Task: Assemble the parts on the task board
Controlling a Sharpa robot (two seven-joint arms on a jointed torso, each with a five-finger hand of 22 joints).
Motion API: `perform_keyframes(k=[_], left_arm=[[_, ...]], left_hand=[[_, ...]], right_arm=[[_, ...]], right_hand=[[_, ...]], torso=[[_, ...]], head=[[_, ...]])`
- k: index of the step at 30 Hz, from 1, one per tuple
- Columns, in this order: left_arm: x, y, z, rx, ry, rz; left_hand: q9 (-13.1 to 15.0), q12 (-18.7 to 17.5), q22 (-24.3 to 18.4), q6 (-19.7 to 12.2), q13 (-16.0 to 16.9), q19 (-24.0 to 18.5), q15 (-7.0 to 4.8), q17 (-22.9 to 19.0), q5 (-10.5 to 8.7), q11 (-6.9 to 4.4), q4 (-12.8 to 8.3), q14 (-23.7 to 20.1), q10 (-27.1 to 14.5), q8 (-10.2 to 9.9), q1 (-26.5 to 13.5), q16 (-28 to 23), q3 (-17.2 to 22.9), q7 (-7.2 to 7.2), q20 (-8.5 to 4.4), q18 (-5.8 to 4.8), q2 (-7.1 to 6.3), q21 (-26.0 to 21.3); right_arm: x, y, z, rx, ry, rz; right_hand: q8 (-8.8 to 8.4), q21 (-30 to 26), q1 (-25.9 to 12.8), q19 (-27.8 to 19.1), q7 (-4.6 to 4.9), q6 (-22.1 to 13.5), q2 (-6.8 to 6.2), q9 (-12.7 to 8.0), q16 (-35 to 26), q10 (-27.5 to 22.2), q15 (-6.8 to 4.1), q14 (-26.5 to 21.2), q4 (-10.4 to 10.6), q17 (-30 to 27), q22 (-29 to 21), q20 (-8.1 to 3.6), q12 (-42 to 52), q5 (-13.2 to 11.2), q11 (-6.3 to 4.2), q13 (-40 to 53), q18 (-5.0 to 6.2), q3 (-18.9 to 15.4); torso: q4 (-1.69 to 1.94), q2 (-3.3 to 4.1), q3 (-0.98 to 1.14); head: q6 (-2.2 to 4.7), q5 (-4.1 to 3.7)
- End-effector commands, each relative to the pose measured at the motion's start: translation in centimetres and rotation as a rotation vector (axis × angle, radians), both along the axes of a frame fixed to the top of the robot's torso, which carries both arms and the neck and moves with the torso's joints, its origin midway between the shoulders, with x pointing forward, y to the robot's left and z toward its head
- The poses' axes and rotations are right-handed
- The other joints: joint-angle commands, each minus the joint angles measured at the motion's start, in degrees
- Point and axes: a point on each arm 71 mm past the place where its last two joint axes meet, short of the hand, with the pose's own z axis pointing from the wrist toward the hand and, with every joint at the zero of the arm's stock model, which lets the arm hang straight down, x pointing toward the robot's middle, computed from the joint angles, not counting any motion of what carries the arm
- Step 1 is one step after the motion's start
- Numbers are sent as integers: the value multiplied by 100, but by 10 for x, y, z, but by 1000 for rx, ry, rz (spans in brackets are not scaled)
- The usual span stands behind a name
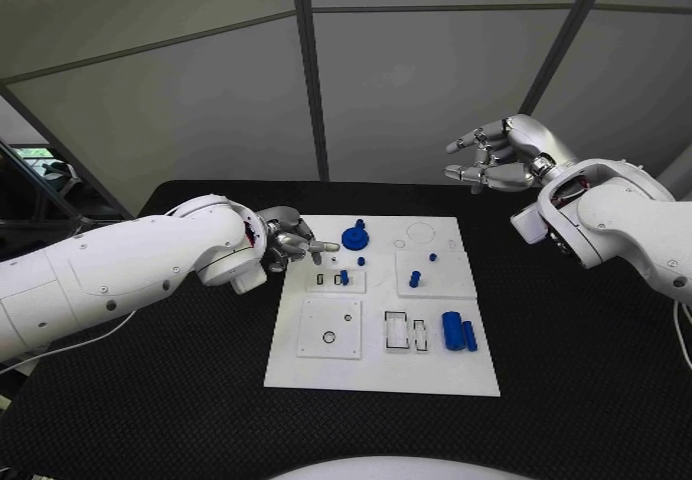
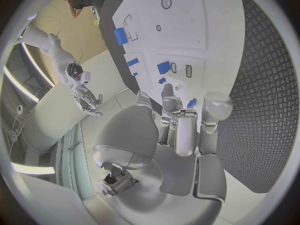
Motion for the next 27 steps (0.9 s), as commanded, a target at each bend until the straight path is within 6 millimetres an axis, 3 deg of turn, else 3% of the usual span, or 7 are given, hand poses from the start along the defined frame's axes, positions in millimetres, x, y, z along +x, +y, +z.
perform_keyframes(k=[1,6,13,17,20,25,27], left_arm=[[4,-2,0,116,-20,-16],[6,-15,0,125,-24,-40],[7,-28,-4,134,-17,-62],[8,-34,-10,144,-5,-75],[9,-37,-14,155,10,-88],[9,-38,-16,166,23,-97],[10,-38,-17,172,24,-101]], left_hand=[[45,41,140,-42,51,76,-46,709,-18,-5,-2,375,53,50,-76,69,-51,-4,-10,-119,14,90],[126,134,375,-39,182,176,-61,872,-15,-23,-11,428,145,119,-118,172,-93,-26,-21,-154,32,238],[144,130,440,-40,177,204,-64,888,-14,-27,-14,434,145,132,-120,182,-100,-30,-24,-164,34,277],[151,117,444,-45,158,205,-65,878,-13,-28,-19,431,133,135,-115,176,-101,-31,-26,-164,35,281],[162,100,441,-55,137,200,-66,869,-12,-28,-29,428,118,139,-101,170,-104,-31,-27,-163,30,281],[170,99,465,-59,139,209,-67,864,-12,-29,-34,426,117,143,-93,166,-104,-31,-28,-167,31,295],[179,98,475,-58,139,212,-67,863,-11,-29,-37,425,116,150,-86,165,-103,-33,-29,-168,34,302]], right_arm=[[0,2,2,-21,-19,-5],[1,7,1,-21,-17,2],[0,14,1,-23,-14,15],[-1,17,1,-24,-14,22],[-2,19,1,-26,-14,24],[-2,19,1,-27,-13,24],[-2,19,1,-27,-13,23]], right_hand=[[34,-43,-32,37,4,0,36,-8,-27,-44,-17,8,12,-10,-11,-17,-28,57,0,-13,77,47],[47,-55,-41,49,2,2,30,-9,-28,-44,-20,15,21,-4,-20,-20,-29,120,-2,-23,77,63],[46,-70,-41,56,5,-24,19,-14,-56,-74,-20,7,25,-35,-30,-22,-57,172,-1,-64,76,82],[48,-75,-40,57,6,-29,16,-15,-69,-82,-20,2,26,-51,-33,-22,-64,188,0,-74,76,88],[49,-77,-42,57,6,-32,13,-15,-81,-94,-20,-2,27,-66,-35,-22,-75,195,0,-89,75,90],[49,-77,-42,57,6,-32,13,-15,-81,-94,-20,-2,27,-66,-35,-22,-75,195,0,-89,75,90],[49,-77,-42,57,6,-32,13,-15,-81,-94,-20,-2,27,-66,-35,-22,-75,195,0,-89,75,90]], torso=[[-8,6,-4],[-16,13,-1],[-13,13,7],[-30,24,-5],[-55,35,3],[-41,33,9],[-32,34,2]], head=[[-38,-2],[-94,-13],[-116,-20],[-123,-34],[-131,-24],[-144,-38],[-148,-48]])
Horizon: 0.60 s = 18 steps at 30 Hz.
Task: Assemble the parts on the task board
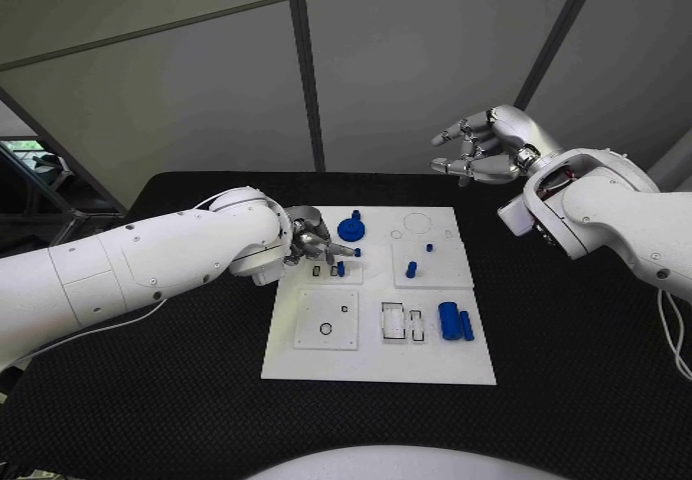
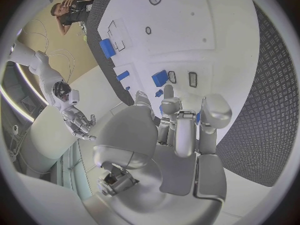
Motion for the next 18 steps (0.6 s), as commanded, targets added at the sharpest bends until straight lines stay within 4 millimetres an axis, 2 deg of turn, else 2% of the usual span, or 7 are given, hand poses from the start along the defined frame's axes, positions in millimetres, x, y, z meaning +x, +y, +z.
perform_keyframes(k=[1,9,14,18], left_arm=[[0,-1,-1,33,12,-24],[2,-5,-3,55,18,-45],[2,-8,-3,62,22,-53],[2,-9,-3,64,25,-58]], left_hand=[[25,-7,14,-35,8,31,-48,864,-12,1,-7,404,6,33,-21,-11,-26,-15,-9,-159,21,30],[121,18,87,-22,56,44,-59,869,-11,-15,-17,403,32,112,16,-11,-27,-35,-18,-168,40,75],[164,25,108,-35,69,43,-64,867,-10,-21,-31,401,39,138,49,-14,-18,-40,-22,-169,52,88],[214,18,124,-55,67,35,-68,866,-5,-26,-53,399,35,166,100,-18,14,-45,-27,-169,81,97]], right_arm=[[0,1,1,-5,-7,-2],[1,2,1,-8,-2,-1],[1,2,0,-12,6,-2],[2,2,0,-14,9,-2]], right_hand=[[29,-33,-42,34,6,-32,13,-8,-29,-54,-20,-3,-6,-5,-5,0,-20,30,1,-3,77,27],[35,-44,-60,34,8,-39,7,-8,-46,-65,-18,-9,7,-22,-12,1,-28,53,4,-16,76,34],[39,-52,-77,34,10,-44,2,-8,-59,-79,-16,-14,21,-36,-17,2,-40,60,5,-35,75,35],[41,-56,-85,34,10,-48,-1,-9,-72,-82,-15,-19,27,-51,-20,3,-41,63,6,-39,75,36]], torso=[[12,4,-3],[-8,10,0],[12,11,-7],[13,9,-3]], head=[[-12,-16],[-42,-2],[-44,-23],[-46,-19]])
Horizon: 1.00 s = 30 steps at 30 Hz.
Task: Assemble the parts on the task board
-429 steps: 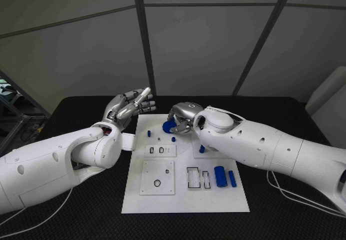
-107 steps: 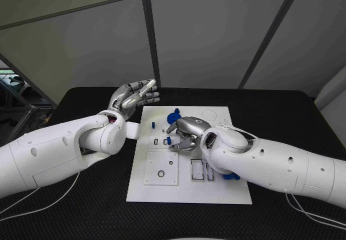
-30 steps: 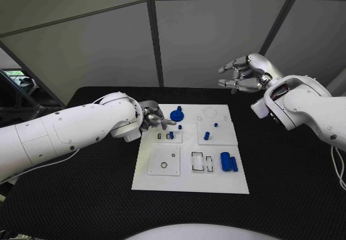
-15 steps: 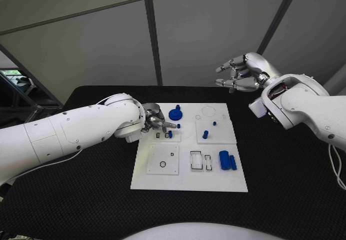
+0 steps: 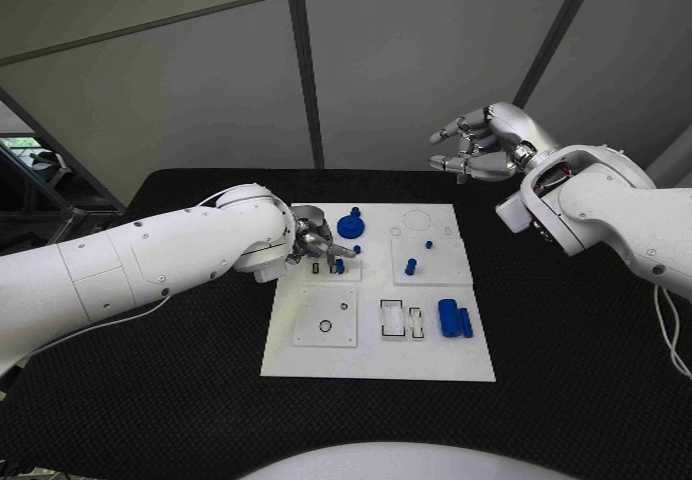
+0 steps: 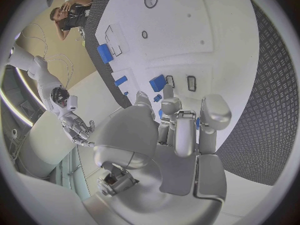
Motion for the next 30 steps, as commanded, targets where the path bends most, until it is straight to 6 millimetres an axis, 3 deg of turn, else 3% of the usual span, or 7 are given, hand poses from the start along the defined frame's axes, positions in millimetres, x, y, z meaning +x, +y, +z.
perform_keyframes(k=[1,8,30], left_arm=[[0,-1,0,26,9,-19],[0,-2,-1,32,19,-28],[-1,-8,-2,46,31,-54]], left_hand=[[52,17,19,-47,4,10,-39,867,-3,-7,-69,408,14,43,93,-18,48,-27,-8,-170,63,40],[131,16,50,-79,18,1,-45,868,2,-14,-115,407,17,84,168,-22,161,-34,-15,-172,110,56],[302,-9,73,-115,8,-31,-56,852,1,-29,-177,398,-1,190,211,-40,304,-51,-25,-169,54,61]], right_arm=[[1,1,0,-8,4,2],[1,2,0,-11,11,5],[2,7,-3,-20,35,16]], right_hand=[[14,-35,-65,34,10,-49,-1,-9,-25,-43,-15,-20,12,-12,-10,3,-21,38,6,-10,75,19],[16,-40,-74,33,11,-53,-5,-10,-37,-50,-14,-26,19,-27,-13,4,-27,40,8,-19,75,20],[18,-45,-81,31,11,-56,-7,-10,-58,-62,-13,-35,25,-53,-16,5,-37,43,8,-34,74,22]], torso=[[4,-2,-1],[-1,-2,2],[9,3,-3]], head=[[-2,-1],[-16,3],[-50,-3]])
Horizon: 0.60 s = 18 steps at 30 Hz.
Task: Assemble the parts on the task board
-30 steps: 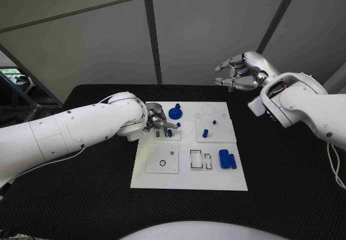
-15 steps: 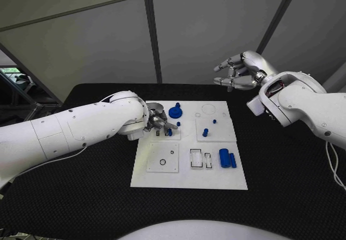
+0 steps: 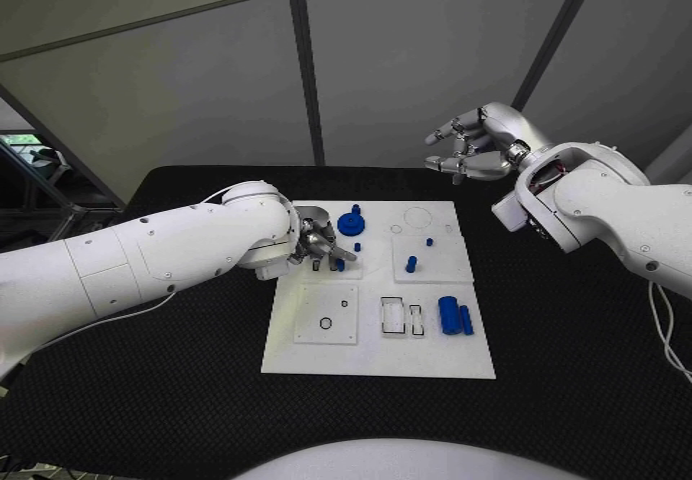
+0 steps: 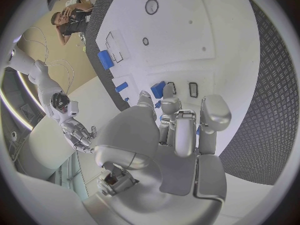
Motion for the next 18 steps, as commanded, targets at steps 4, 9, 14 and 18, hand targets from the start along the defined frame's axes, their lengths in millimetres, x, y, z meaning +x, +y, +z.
perform_keyframes(k=[4,9,14,18], left_arm=[[0,-2,1,17,2,-14],[0,-2,1,14,-1,-11],[0,-2,0,-6,12,0],[0,-2,0,-19,23,6]], left_hand=[[60,-15,15,-38,1,-39,-51,854,3,-34,-10,388,-4,50,69,-27,98,-7,-28,-168,-19,25],[161,-26,32,-92,7,-57,-63,855,7,-48,-88,387,-7,87,189,-32,323,-22,-37,-166,47,26],[251,-82,13,-166,-31,-98,-80,834,7,-70,-223,377,-49,93,404,-53,666,-47,-51,-157,149,2],[303,-127,1,-223,-50,-127,-101,827,11,-94,-362,372,-77,73,610,-64,1005,-70,-68,-150,185,-18]], right_arm=[[1,1,0,-9,6,6],[2,1,-1,-10,9,5],[3,1,-1,-9,8,2],[4,0,-1,-9,8,-1]], right_hand=[[21,-30,-63,30,-9,-37,-4,-5,-32,-43,-12,-38,34,-10,-9,6,-35,28,-12,-6,74,27],[21,-30,-63,30,-9,-37,-4,-5,-32,-43,-12,-38,34,-10,-9,6,-35,28,-12,-6,74,27],[21,-30,-63,30,-9,-37,-4,-5,-32,-43,-12,-38,34,-10,-9,6,-35,28,-12,-6,74,27],[24,-33,-66,30,-9,-38,-2,-5,-32,-48,-12,-39,38,-8,-12,6,-38,32,-12,-11,74,32]], torso=[[3,4,-4],[2,7,-5],[4,5,-2],[8,6,-4]], head=[[-6,-5],[-13,-3],[-25,-1],[-35,3]])
